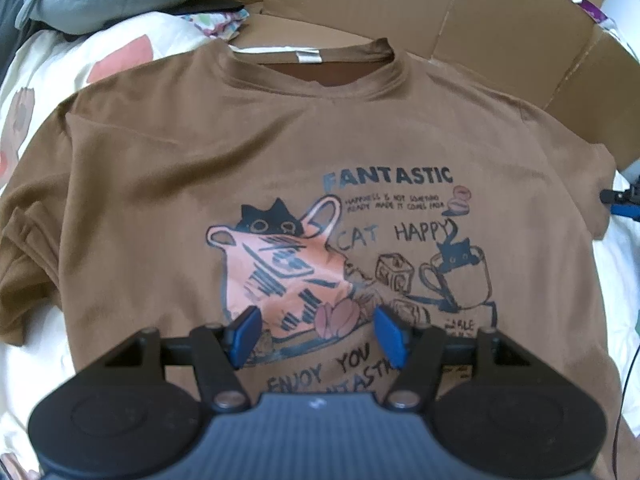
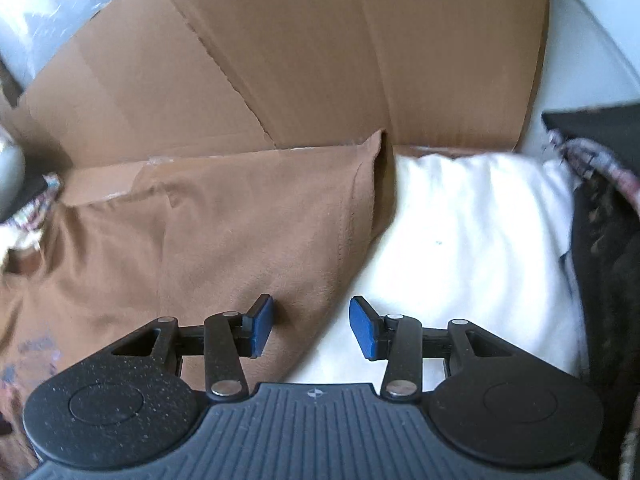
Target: Fold clothes
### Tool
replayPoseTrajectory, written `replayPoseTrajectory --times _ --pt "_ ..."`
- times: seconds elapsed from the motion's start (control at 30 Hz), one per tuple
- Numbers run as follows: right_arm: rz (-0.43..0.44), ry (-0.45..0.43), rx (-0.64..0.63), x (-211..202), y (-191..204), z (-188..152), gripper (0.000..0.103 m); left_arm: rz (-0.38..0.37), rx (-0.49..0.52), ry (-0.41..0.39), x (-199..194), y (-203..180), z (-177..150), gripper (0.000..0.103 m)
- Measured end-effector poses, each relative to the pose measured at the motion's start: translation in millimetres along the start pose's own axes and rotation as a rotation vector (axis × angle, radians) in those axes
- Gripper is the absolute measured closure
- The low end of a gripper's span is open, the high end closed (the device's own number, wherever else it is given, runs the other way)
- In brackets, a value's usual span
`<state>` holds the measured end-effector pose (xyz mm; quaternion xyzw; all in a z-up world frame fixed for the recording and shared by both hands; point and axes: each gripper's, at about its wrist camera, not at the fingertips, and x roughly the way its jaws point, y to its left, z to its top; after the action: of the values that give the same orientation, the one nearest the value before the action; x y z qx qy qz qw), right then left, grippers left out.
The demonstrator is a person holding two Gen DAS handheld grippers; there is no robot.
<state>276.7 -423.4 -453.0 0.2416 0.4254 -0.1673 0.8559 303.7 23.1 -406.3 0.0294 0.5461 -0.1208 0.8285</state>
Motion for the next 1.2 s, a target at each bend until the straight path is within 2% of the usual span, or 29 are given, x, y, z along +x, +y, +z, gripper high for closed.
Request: replayPoseTrajectory --times 0.07,0.13,0.27,0.33,0.37,0.47,0.6,0.7,0.77,0.8,0.97,1.13,1.2 --pt "0.033 -0.005 0.022 0.0 0.9 1.3 0.056 -0.001 -0.004 0.001 0.2 1.2 0.1 0.038" --pt "0.046 -0.009 0.017 -7.0 5.2 0.4 0.078 -0.001 -0.006 0.002 0.6 1.7 0.3 0.038" --pt "0.085 -0.04 -0.021 -17.4 19.9 8.5 0.085 -0.001 -0.008 0.002 1.7 2.3 1.4 0.038" --pt "0.098 -0.049 -0.047 -18.2 28.9 13.1 0.096 -0.002 -0.007 0.001 1.8 1.9 1.3 0.038" --pt "0.104 -0.05 -0.053 -17.4 32.9 15.9 0.098 -0.003 -0.007 0.001 1.8 1.7 1.3 0.038" --pt "0.122 -0.051 -0.059 -13.0 44.9 21.4 0.098 -0.004 -0.005 0.0 1.8 1.1 1.1 0.038" --pt "0.155 -0.034 -0.083 -8.1 61.7 23.6 0.092 -0.005 -0.006 0.004 2.2 2.9 0.1 0.038" --pt "0.203 -0.004 -0.109 -1.6 74.4 21.1 0.082 -0.005 -0.007 0.004 2.6 2.5 0.1 0.038" --pt "0.236 0.017 -0.125 0.8 80.5 19.0 0.073 -0.005 -0.008 0.004 2.9 2.2 0.2 0.038" --pt "0.245 0.025 -0.135 0.2 82.7 17.8 0.066 -0.005 -0.008 0.004 3.1 2.0 0.2 0.038" --pt "0.259 -0.014 -0.162 -15.6 81.3 17.7 0.065 -0.005 -0.009 0.004 3.9 1.2 0.3 0.038" --pt "0.208 -0.06 -0.117 -23.8 62.0 29.0 0.065 -0.006 -0.009 0.003 4.2 0.4 0.4 0.038" --pt "0.19 -0.044 -0.074 -19.9 53.3 32.4 0.064 -0.006 -0.008 0.003 4.3 0.1 0.5 0.038"
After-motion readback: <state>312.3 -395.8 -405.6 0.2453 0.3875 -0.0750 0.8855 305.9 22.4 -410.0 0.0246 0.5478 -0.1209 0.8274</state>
